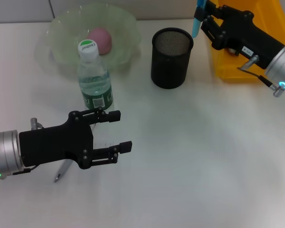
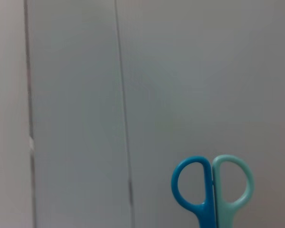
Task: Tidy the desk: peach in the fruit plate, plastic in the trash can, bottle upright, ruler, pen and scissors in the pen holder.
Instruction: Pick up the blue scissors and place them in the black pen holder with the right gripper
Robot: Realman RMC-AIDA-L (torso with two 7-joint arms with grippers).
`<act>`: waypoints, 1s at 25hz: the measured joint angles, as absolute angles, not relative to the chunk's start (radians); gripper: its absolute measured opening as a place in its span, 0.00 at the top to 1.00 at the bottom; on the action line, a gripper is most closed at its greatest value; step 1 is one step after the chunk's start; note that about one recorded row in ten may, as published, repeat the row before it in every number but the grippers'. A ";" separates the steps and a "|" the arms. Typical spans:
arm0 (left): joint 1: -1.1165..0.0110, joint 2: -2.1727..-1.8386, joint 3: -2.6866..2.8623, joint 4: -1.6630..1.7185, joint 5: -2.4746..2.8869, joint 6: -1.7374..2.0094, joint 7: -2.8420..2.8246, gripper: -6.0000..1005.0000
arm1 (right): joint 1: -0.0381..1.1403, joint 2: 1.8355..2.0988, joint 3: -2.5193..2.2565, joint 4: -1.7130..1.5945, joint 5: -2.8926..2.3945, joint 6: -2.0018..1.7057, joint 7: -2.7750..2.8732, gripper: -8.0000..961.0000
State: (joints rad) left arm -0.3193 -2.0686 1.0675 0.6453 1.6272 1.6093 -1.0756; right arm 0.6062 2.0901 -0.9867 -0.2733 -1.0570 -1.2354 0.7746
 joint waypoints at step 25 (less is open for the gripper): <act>-0.336 -2.069 1.068 0.637 1.626 1.595 -1.075 0.25 | 0.684 2.091 -1.107 -0.235 -1.062 -1.024 0.721 0.72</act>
